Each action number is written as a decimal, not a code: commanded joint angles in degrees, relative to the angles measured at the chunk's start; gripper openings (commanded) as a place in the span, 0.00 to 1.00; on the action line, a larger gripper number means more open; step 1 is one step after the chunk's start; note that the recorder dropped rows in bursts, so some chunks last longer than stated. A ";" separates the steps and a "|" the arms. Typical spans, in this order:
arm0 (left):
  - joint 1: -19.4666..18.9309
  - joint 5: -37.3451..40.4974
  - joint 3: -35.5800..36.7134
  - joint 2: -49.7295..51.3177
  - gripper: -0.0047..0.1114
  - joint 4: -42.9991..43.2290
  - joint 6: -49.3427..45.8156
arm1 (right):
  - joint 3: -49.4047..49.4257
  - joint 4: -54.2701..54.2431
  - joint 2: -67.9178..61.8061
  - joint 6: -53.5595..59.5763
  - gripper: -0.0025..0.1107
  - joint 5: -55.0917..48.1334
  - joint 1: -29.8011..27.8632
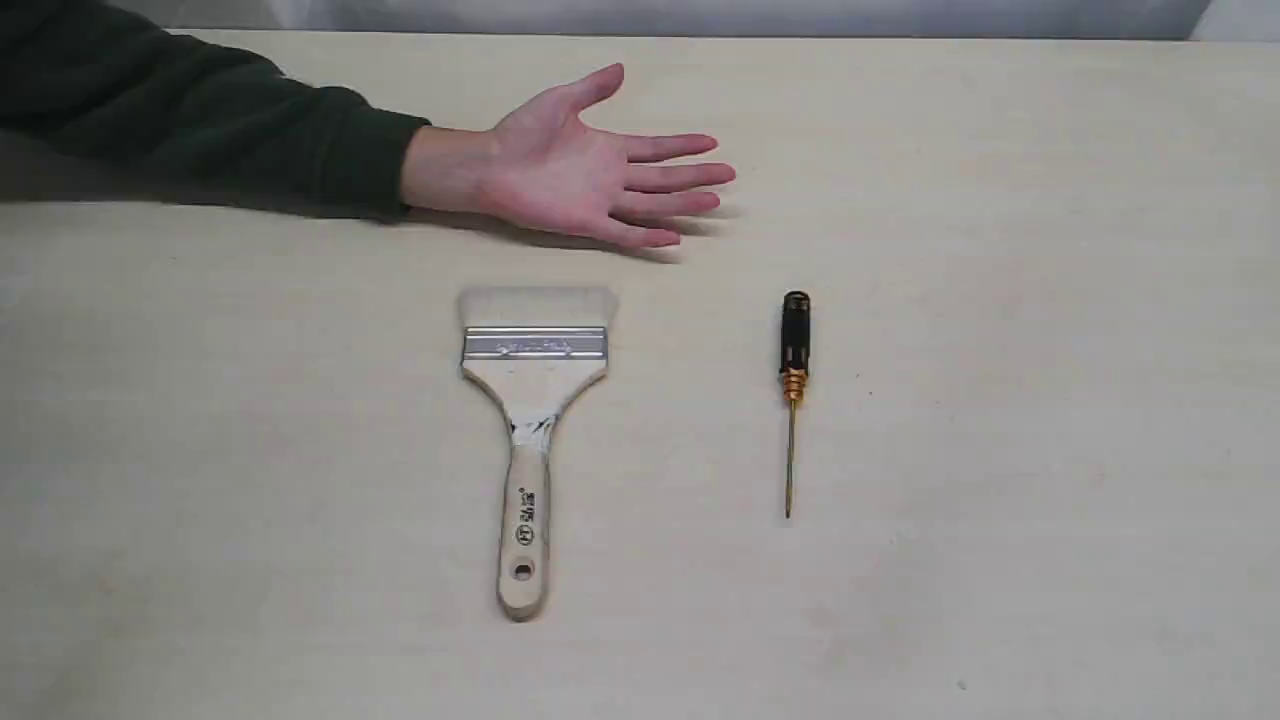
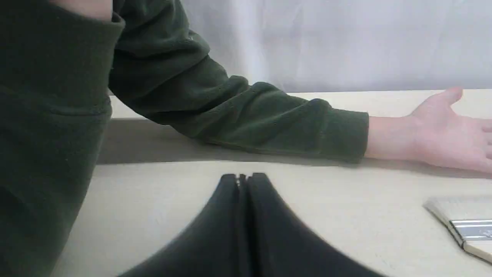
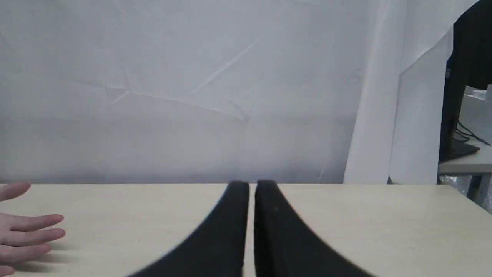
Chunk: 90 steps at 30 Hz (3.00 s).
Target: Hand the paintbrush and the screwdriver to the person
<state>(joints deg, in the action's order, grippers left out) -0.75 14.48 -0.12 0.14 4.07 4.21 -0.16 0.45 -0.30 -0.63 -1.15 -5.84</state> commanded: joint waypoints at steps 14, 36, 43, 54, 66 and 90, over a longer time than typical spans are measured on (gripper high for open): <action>0.11 -0.15 0.12 -0.14 0.04 -0.25 0.12 | 0.16 -31.19 0.30 -0.67 0.06 6.08 -0.02; 0.11 -0.15 0.12 -0.14 0.04 -0.14 0.12 | -19.62 -28.64 -5.40 7.73 0.06 -12.81 -0.02; 0.11 -0.19 0.12 -0.14 0.04 -0.14 0.12 | -35.24 -46.39 -20.17 30.29 0.06 -26.06 -0.02; 0.11 -0.19 0.12 -0.14 0.04 -0.14 0.12 | -47.95 -47.36 -52.50 37.43 0.06 -33.04 -0.02; 0.11 -0.19 0.12 -0.14 0.04 -0.14 0.12 | -49.74 -17.46 -75.88 15.98 0.06 -18.57 21.42; 0.11 -0.18 0.12 -0.14 0.04 -0.25 0.12 | -63.04 -13.72 -106.02 2.99 0.54 -28.26 25.36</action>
<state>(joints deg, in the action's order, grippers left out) -0.75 14.48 -0.12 0.14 4.07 4.21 -62.13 -12.69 -105.51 3.10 -28.06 19.51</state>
